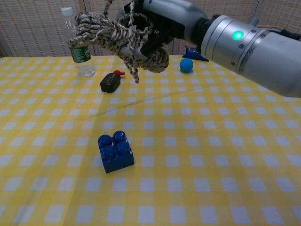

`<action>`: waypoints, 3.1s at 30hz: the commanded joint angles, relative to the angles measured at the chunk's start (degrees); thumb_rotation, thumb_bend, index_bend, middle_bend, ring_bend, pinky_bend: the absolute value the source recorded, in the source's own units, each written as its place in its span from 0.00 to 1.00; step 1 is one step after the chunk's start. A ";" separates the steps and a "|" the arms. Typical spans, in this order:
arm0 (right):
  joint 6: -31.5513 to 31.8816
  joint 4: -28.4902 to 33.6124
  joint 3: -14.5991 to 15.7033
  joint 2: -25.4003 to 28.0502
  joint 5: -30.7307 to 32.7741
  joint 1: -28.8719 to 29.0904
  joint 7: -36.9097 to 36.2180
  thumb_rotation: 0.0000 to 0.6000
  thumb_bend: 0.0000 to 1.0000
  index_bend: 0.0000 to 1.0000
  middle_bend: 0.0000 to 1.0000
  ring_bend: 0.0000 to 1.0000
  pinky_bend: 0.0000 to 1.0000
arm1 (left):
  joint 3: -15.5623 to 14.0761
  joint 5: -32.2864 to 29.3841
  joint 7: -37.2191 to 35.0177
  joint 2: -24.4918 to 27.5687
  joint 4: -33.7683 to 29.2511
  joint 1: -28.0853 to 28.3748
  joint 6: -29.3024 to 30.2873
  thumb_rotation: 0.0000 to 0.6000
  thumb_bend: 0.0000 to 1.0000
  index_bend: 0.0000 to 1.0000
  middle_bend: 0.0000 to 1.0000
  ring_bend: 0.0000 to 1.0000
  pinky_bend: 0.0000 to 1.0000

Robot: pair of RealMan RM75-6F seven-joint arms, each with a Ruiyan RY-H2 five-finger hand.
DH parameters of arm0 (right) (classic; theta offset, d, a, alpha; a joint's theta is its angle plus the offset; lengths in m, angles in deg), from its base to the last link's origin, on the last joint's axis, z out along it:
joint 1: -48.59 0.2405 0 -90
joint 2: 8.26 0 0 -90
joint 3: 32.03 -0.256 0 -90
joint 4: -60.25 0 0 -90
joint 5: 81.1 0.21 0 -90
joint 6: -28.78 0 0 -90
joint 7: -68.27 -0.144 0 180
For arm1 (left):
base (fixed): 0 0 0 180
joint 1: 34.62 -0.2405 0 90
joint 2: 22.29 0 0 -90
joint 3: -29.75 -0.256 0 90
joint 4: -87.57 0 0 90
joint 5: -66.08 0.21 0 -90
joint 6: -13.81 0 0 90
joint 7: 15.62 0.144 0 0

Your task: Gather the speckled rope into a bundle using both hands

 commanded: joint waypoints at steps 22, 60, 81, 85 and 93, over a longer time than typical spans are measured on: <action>11.21 -1.45 -0.33 2.75 -8.69 -3.30 -17.51 1.00 0.55 0.74 0.65 0.60 0.67 | -5.57 -15.50 6.53 0.12 7.35 -1.36 -6.44 1.00 0.40 0.70 0.95 0.85 0.91; 11.56 1.54 -13.92 -7.21 24.29 2.43 24.84 1.00 0.58 0.77 0.67 0.61 0.67 | -8.58 17.41 10.46 2.03 3.19 -8.10 11.91 1.00 0.40 0.70 0.94 0.84 0.91; 2.03 0.93 -10.97 -6.83 33.28 7.97 32.93 1.00 0.58 0.78 0.67 0.61 0.67 | -7.11 21.34 4.09 3.06 1.04 -3.78 5.26 1.00 0.40 0.68 0.93 0.83 0.91; -0.88 1.29 -9.86 -5.41 32.08 7.91 30.66 1.00 0.57 0.78 0.67 0.61 0.67 | -6.47 19.72 2.50 3.16 1.09 -3.31 3.87 1.00 0.40 0.68 0.93 0.83 0.91; -5.47 1.56 -7.30 -3.04 27.29 7.05 24.21 1.00 0.55 0.78 0.67 0.61 0.67 | -5.60 16.53 1.82 3.20 1.68 -2.74 1.78 1.00 0.40 0.67 0.93 0.82 0.91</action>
